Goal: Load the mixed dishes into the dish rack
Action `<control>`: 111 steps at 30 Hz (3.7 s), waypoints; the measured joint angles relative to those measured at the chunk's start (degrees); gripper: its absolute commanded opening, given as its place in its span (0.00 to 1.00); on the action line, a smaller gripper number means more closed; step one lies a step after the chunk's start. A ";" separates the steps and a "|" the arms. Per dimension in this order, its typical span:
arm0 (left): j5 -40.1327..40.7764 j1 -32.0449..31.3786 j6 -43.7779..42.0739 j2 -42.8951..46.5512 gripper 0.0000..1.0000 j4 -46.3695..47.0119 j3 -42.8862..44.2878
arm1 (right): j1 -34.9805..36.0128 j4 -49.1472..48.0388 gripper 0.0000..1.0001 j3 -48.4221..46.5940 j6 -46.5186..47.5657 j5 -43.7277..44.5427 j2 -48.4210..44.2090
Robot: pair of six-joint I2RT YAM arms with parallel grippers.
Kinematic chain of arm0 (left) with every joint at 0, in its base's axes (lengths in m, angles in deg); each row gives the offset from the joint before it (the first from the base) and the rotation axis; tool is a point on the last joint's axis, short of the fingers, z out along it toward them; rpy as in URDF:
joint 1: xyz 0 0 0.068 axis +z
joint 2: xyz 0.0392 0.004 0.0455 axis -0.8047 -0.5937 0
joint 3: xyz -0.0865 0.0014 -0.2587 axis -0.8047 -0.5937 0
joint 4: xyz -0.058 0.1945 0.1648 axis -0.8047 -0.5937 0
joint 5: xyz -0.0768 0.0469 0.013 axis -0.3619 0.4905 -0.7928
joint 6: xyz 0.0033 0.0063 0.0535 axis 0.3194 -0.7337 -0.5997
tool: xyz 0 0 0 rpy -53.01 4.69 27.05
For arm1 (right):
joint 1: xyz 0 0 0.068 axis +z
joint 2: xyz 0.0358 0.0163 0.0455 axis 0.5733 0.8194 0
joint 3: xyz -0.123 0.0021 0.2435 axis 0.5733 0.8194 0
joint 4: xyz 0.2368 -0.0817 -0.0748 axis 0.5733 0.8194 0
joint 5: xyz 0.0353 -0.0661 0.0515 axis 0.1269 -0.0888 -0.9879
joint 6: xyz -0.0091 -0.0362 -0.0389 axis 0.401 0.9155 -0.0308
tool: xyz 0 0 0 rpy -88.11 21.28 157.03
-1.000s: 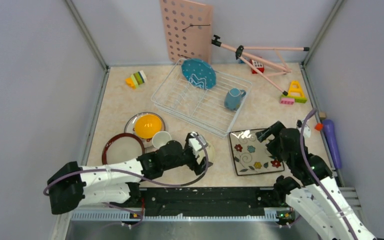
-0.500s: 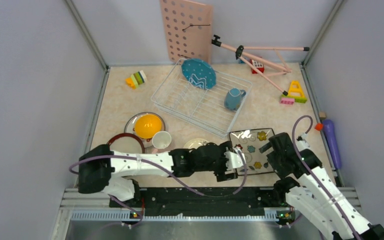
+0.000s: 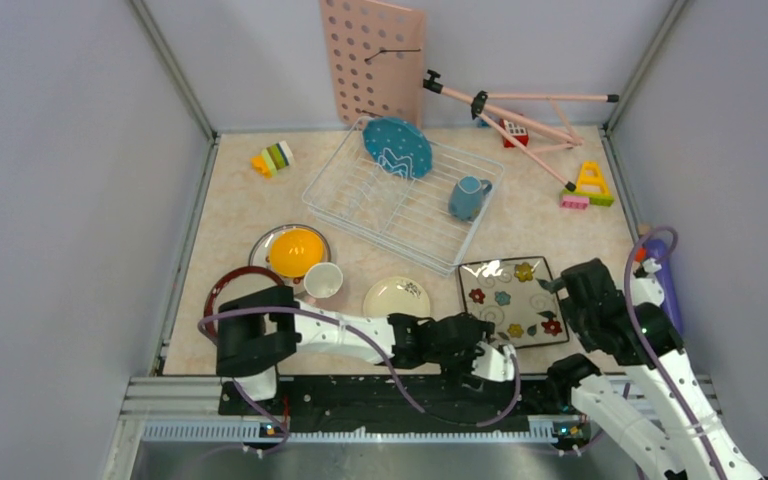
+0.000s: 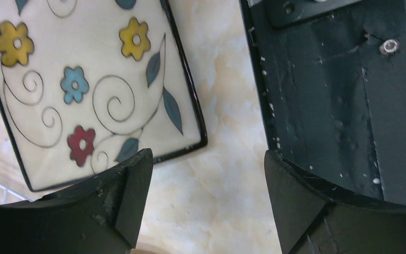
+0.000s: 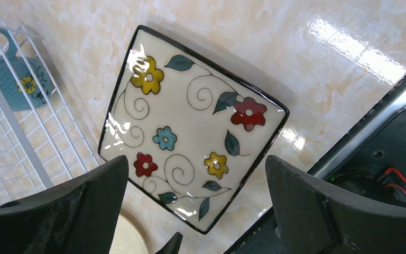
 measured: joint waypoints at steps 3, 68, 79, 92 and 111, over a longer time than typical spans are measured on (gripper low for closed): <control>1.20 -0.35 -1.75 -2.32 0.80 -0.17 2.71 | 0.00 0.37 0.98 -0.02 0.17 0.70 -0.90; 21.16 0.09 11.23 -5.38 0.00 4.04 10.10 | 0.00 -21.66 0.33 26.27 -15.34 -13.53 -14.16; 16.33 1.01 13.66 -1.44 0.32 8.13 5.53 | -0.07 -22.97 0.00 25.00 -17.77 -14.34 -14.05; 1.38 4.28 24.28 13.22 0.57 8.98 1.95 | -0.13 -4.35 0.00 7.74 -7.78 1.88 -8.57; -1.68 25.42 41.00 42.88 0.73 2.89 -10.51 | -0.24 -20.41 0.00 -19.98 49.70 -1.60 5.66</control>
